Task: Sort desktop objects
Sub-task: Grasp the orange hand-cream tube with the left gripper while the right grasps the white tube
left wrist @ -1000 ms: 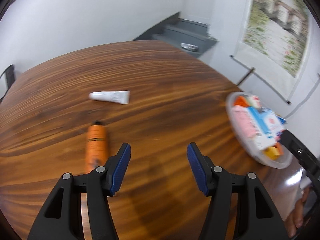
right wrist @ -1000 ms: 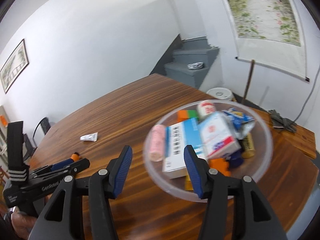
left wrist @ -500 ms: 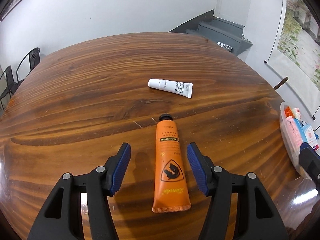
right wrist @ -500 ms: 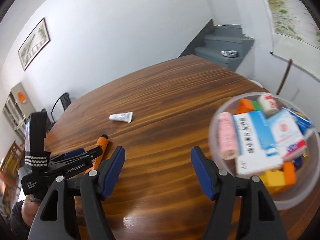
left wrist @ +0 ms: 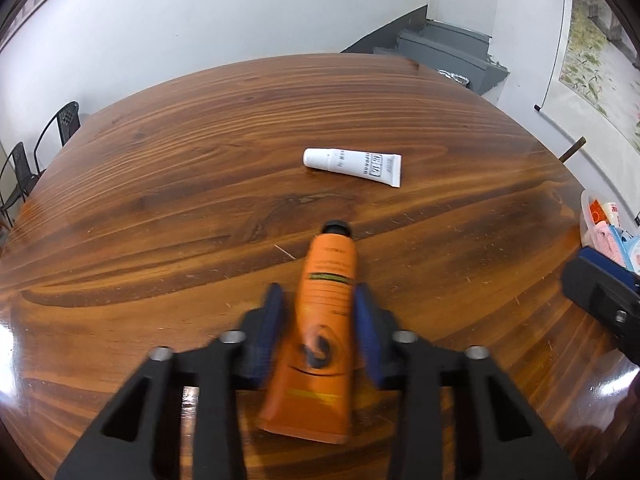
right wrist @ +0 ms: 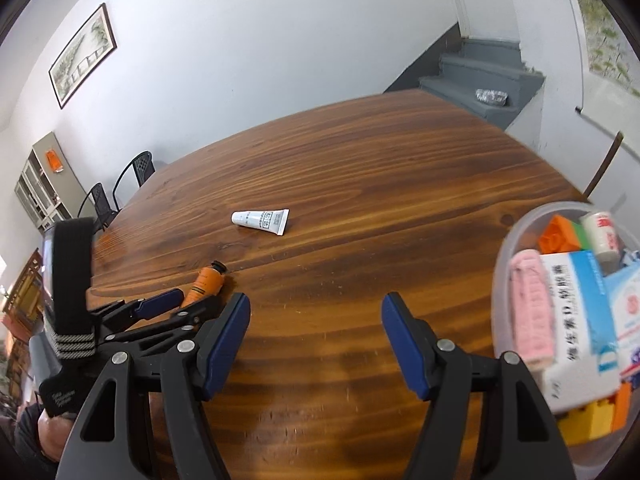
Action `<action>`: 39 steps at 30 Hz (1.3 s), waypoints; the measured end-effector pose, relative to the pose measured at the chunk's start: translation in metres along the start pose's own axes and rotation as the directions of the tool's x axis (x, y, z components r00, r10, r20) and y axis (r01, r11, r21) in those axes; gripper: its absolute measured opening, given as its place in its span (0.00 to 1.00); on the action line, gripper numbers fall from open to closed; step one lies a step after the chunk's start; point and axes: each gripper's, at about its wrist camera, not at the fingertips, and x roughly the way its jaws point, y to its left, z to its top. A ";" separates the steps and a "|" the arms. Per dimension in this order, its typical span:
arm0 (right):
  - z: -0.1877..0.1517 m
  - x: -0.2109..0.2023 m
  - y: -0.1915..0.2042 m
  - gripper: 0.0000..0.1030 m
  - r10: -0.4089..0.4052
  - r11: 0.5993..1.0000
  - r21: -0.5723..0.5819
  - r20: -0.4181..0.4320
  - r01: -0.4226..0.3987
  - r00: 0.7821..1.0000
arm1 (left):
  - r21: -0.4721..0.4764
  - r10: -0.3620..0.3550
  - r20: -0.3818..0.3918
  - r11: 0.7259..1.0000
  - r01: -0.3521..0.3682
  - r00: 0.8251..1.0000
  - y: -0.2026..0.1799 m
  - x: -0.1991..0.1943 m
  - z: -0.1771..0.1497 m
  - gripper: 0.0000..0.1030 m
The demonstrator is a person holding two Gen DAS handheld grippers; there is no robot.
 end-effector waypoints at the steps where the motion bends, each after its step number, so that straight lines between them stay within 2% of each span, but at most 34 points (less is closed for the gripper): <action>1: 0.001 0.005 -0.001 0.73 0.016 1.000 0.004 -0.016 -0.016 1.000 | -0.005 -0.003 -0.004 1.000 0.003 1.000 0.002 -0.001 0.000 0.30; 5: 0.005 0.020 0.000 0.77 0.067 0.998 0.004 -0.037 -0.067 0.997 | -0.038 -0.013 -0.016 0.999 0.012 1.000 0.012 -0.002 0.001 0.30; 10: 0.017 0.030 0.014 0.77 0.055 0.996 -0.070 -0.014 -0.056 0.998 | -0.046 0.016 -0.002 0.999 -0.016 1.000 0.023 -0.007 0.001 0.30; 13: 0.028 0.043 0.022 0.77 0.057 0.993 -0.103 -0.037 -0.061 0.998 | -0.057 0.018 0.004 0.998 -0.017 1.000 0.034 -0.014 -0.003 0.30; 17: 0.039 0.065 0.039 0.77 0.040 0.986 -0.162 -0.063 -0.049 0.997 | -0.080 0.054 0.018 0.995 -0.053 0.998 0.052 -0.020 -0.005 0.30; 22: 0.050 0.100 0.058 0.77 0.021 0.973 -0.229 -0.095 -0.042 0.995 | -0.106 0.054 0.016 0.993 -0.052 0.998 0.065 -0.022 -0.004 0.30; 32: 0.082 0.148 0.069 0.77 0.004 0.954 -0.300 -0.085 -0.029 0.996 | -0.112 0.046 -0.006 0.993 -0.046 0.999 0.067 -0.017 -0.004 0.30; 36: 0.086 0.162 0.073 0.77 0.030 0.952 -0.297 -0.132 -0.069 0.991 | -0.112 0.048 -0.013 0.992 -0.050 0.999 0.065 -0.017 -0.006 0.30; 38: 0.085 0.166 0.076 0.72 0.037 0.948 -0.307 -0.148 -0.082 0.988 | -0.114 0.048 -0.021 0.992 -0.050 0.999 0.066 -0.015 -0.007 0.30; 39: 0.084 0.169 0.077 0.64 0.039 0.945 -0.313 -0.166 -0.091 0.985 | -0.116 0.048 -0.025 0.992 -0.050 0.999 0.066 -0.014 -0.007 0.30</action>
